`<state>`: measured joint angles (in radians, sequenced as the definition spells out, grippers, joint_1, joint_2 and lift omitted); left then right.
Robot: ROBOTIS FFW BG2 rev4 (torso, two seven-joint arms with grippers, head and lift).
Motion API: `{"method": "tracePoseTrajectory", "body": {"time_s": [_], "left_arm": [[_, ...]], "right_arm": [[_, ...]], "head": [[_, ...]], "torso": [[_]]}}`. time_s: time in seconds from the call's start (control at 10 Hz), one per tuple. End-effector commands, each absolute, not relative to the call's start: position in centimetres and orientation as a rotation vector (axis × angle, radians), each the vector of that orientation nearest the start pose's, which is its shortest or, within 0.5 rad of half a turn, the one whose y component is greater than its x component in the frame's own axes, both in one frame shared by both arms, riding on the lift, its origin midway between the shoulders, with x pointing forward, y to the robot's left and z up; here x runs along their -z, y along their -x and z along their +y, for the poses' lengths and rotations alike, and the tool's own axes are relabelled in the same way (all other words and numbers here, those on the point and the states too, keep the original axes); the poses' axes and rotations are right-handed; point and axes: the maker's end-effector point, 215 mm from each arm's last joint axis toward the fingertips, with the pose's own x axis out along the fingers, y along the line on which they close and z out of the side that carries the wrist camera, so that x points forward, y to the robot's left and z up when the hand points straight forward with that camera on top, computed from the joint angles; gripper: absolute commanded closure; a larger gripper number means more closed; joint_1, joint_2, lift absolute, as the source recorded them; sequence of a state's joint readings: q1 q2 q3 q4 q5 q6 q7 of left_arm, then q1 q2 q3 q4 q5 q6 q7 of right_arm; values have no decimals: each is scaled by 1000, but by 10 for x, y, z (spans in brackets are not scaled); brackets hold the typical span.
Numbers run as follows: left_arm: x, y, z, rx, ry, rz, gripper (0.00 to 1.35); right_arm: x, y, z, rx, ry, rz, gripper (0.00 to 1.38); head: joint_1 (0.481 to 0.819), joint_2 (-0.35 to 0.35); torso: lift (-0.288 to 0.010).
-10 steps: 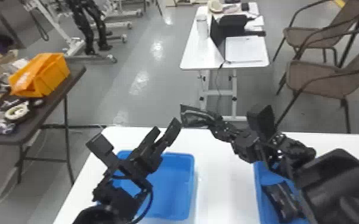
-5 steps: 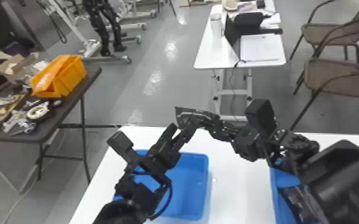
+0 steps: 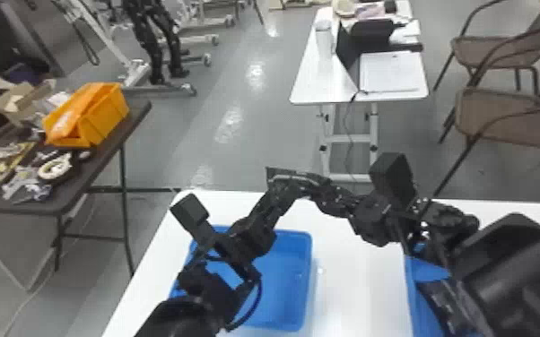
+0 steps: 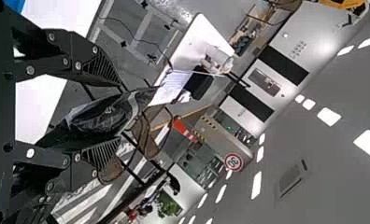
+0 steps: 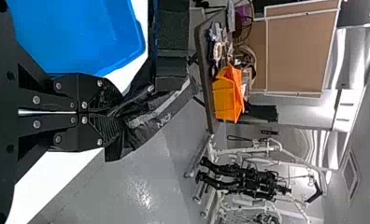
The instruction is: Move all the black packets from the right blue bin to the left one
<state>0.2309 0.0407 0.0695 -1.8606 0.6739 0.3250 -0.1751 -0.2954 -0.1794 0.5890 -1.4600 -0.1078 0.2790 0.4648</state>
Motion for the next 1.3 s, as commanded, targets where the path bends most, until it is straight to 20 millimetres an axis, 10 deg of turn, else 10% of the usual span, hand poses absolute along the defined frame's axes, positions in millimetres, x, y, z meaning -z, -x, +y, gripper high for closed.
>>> {"method": "tracePoseTrajectory", "body": {"time_s": [0.0,0.2,0.3,0.6,0.8,1.2], "left_arm": [[353,-519,196,209,610,128,1231],[351,-514,210,151,628,81,1231],[346,-512,218,124,619,47,1231],[346,-501,253,6,563,-4,1231],[368,-481,303,-90,288,15,1231],[401,-456,326,-134,46,75,1099]], "right_arm": [[389,-537,74,-974,219,237,1133],[391,-538,73,-972,213,232,949],[392,-538,74,-972,212,231,550],[398,-542,59,-936,188,241,469],[405,-553,2,-794,120,262,467],[411,-538,-107,-535,-3,257,469]], "head": [[695,270],[695,277],[695,284],[695,306],[695,321],[695,267]], "torso": [[0],[0],[0],[0],[0],[0]]}}
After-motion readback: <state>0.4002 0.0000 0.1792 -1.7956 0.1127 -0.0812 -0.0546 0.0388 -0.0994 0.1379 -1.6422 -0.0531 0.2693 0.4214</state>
